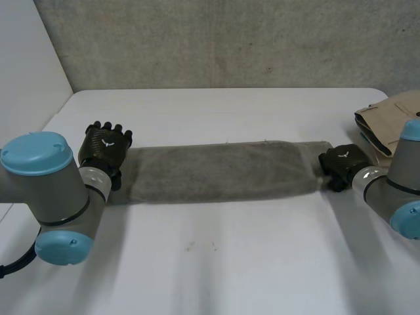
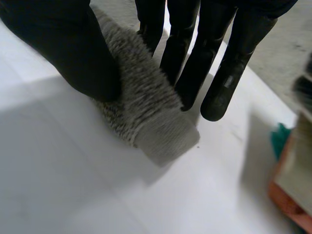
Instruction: Fold the laundry.
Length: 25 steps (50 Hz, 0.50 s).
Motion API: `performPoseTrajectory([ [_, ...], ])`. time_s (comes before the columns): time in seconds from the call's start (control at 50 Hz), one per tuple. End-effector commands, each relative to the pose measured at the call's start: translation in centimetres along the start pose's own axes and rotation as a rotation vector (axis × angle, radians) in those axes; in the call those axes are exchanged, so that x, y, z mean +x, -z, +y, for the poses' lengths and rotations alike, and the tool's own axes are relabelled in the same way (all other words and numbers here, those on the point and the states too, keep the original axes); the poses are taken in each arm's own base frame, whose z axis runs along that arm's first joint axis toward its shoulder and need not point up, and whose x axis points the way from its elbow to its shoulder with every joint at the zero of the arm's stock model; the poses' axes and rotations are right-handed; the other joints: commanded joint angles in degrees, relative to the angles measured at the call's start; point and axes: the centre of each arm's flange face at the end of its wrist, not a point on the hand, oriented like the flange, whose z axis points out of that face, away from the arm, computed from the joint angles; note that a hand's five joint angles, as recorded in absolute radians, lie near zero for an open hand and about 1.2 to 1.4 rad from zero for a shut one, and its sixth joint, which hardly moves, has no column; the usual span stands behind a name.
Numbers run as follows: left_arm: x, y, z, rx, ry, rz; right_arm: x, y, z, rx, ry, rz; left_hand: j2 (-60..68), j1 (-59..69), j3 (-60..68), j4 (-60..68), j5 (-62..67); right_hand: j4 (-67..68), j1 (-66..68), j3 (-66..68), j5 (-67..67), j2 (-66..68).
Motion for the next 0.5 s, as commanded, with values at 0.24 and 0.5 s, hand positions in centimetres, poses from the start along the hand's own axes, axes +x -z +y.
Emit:
performPoseTrajectory([
  [0.24, -0.2, 0.8, 0.1, -0.007, -0.002, 0.004, 6.8, 6.0, 2.6, -0.127, 0.138, 0.195, -1.8, -0.8, -2.3, -1.7, -2.7, 22.6, 29.7, 22.2, 24.7, 20.7],
  [0.5, -0.7, 2.3, -0.2, -0.005, -0.002, 0.001, 11.5, 9.0, 2.8, -0.193, 0.379, 0.331, -1.8, -0.8, -2.3, -1.7, -2.7, 22.6, 29.7, 22.2, 24.7, 20.7],
])
